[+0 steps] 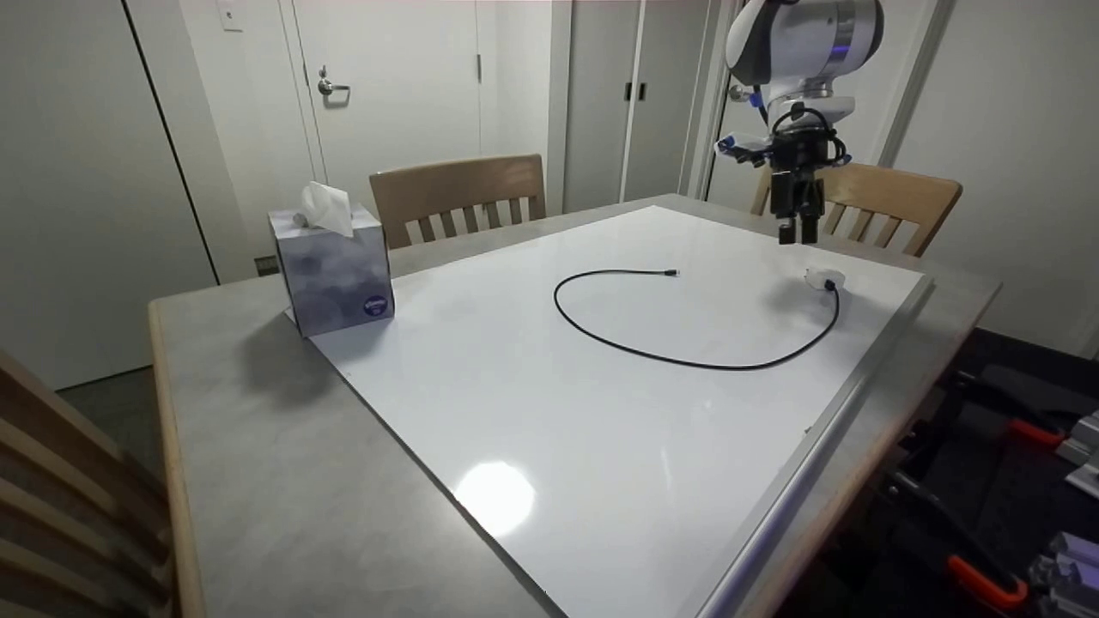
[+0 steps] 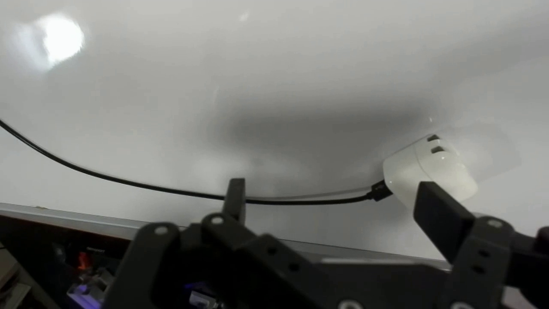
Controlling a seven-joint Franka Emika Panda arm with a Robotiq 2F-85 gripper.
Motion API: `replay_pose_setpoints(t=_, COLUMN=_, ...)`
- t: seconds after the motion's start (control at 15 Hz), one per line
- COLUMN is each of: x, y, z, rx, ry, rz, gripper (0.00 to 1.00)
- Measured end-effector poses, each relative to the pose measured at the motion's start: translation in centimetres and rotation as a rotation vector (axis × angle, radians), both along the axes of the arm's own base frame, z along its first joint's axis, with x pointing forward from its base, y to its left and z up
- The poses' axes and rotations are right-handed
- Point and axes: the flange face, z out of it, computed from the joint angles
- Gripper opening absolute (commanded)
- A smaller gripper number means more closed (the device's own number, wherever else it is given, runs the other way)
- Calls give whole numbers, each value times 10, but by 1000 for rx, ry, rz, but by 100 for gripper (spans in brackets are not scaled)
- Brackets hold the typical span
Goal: Unwind the phone charger
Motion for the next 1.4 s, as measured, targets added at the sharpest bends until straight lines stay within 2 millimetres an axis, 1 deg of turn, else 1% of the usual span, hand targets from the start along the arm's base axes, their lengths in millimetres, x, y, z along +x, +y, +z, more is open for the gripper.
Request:
replay_pose_setpoints(t=0.13, x=5, y=3, z=-4, rx=-23, ry=6, rz=41, gripper=100)
replay_pose_setpoints(t=0.27, x=18, y=9, z=-6, rx=-66, ry=-39, rz=124, gripper=100)
replay_pose_setpoints(t=0.53, x=55, y=37, z=7, rx=-154, ry=-174, rz=323, gripper=100)
replay_pose_setpoints(t=0.67, x=68, y=49, z=14, rx=-178, ry=-233, rz=417, gripper=100)
replay_pose_setpoints(t=0.8, x=70, y=53, z=14, rx=-182, ry=-237, rz=421, gripper=100)
replay_pose_setpoints(t=1.07, x=69, y=51, z=11, rx=-179, ry=-234, rz=422, gripper=100)
replay_pose_setpoints(t=1.2, x=73, y=58, z=10, rx=-164, ry=-244, rz=441, gripper=100)
replay_pose_setpoints(t=1.4, x=83, y=76, z=10, rx=-138, ry=-265, rz=476, gripper=100)
